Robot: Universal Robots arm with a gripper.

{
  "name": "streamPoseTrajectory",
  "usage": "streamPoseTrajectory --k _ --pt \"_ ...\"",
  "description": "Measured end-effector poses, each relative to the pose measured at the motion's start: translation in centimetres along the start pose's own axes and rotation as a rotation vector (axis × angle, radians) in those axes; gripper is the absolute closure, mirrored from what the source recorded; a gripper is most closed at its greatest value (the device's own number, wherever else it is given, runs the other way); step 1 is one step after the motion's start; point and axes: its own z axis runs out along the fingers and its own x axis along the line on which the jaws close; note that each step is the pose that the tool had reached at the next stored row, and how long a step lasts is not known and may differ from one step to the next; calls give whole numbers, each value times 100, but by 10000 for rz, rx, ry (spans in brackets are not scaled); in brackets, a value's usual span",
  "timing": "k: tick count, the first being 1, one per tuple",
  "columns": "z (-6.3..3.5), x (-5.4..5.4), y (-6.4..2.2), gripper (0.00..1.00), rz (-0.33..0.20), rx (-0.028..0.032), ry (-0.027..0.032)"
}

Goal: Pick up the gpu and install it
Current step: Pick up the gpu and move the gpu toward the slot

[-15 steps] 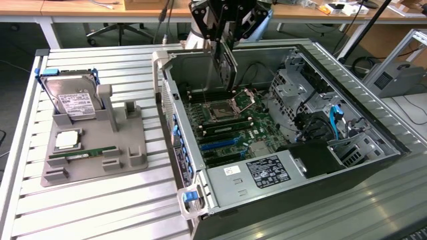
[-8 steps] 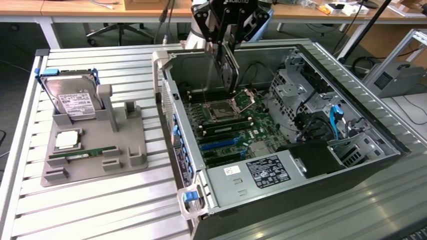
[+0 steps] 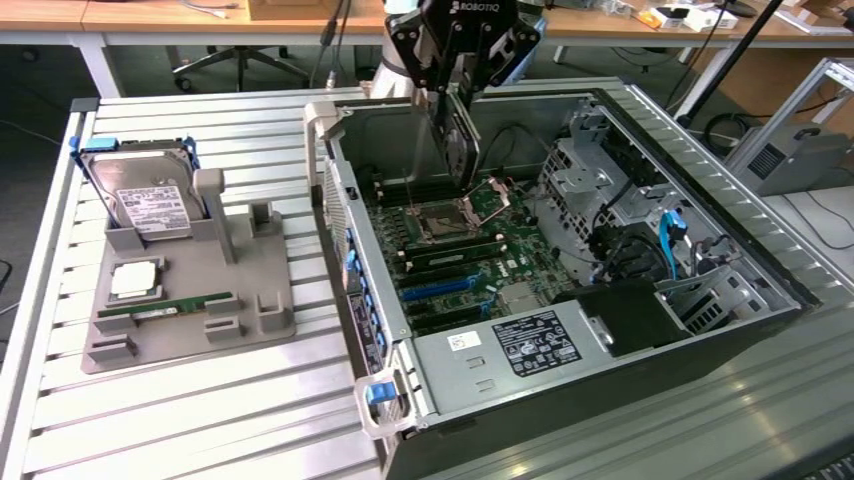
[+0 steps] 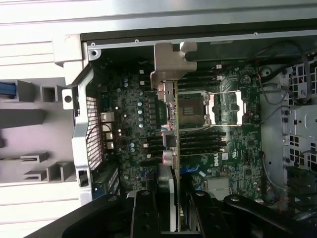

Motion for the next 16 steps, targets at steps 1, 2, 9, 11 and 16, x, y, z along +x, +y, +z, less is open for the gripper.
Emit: streamPoseTrajectory --k 1,2,9,11,16 --pt "6 -6 1 70 0 3 0" --pt "13 -13 1 70 0 5 0" --pt "65 -68 5 70 -1 28 -2" --pt "77 -80 6 70 -1 33 -2" --pt "124 -123 9 70 -1 39 -3"
